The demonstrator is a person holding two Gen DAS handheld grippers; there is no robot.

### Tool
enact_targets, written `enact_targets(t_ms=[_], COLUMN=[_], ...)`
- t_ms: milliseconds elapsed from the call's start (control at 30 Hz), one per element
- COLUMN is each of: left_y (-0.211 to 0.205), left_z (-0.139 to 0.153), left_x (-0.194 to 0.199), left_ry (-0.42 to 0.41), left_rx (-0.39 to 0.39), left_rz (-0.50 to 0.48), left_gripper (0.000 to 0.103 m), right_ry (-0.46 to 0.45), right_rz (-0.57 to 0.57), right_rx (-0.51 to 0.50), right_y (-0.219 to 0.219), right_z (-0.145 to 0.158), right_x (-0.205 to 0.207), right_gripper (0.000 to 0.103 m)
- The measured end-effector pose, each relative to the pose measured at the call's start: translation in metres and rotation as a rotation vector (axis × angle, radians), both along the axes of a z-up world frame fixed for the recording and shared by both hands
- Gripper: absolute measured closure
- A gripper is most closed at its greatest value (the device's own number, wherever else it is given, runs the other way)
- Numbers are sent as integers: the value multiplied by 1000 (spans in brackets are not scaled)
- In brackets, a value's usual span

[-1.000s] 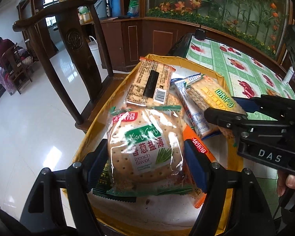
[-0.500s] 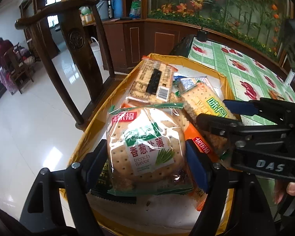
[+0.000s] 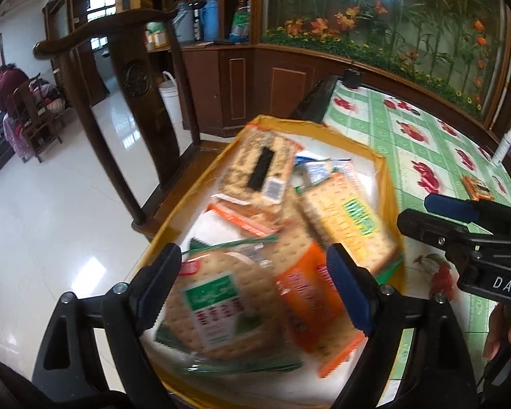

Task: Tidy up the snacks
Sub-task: 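Move both grippers back over the remaining packs on the table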

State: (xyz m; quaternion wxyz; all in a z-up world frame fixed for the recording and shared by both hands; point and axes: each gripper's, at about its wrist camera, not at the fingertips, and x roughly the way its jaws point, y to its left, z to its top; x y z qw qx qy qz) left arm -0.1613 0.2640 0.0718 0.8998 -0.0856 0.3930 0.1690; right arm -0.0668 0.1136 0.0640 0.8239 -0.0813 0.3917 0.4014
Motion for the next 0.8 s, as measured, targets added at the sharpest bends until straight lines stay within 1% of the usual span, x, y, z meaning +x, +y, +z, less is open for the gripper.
enact_targets(t_ms=[133, 367, 600, 800], left_y=[-23, -77, -136, -175], left_z=[5, 8, 4, -1], left_x=[12, 41, 77, 106], left_ry=[-4, -2, 25, 54], left_rx=[5, 20, -14, -34], left_rz=[-49, -162, -288, -358], left_gripper=[16, 15, 15, 15], right_ry=[3, 21, 51, 71], right_rz=[-48, -143, -256, -354], right_rx=[0, 2, 3, 0], right_y=[-25, -79, -139, -187], right_z=[-2, -7, -18, -25], right_x=[6, 13, 24, 34], right_gripper=[41, 41, 41, 40])
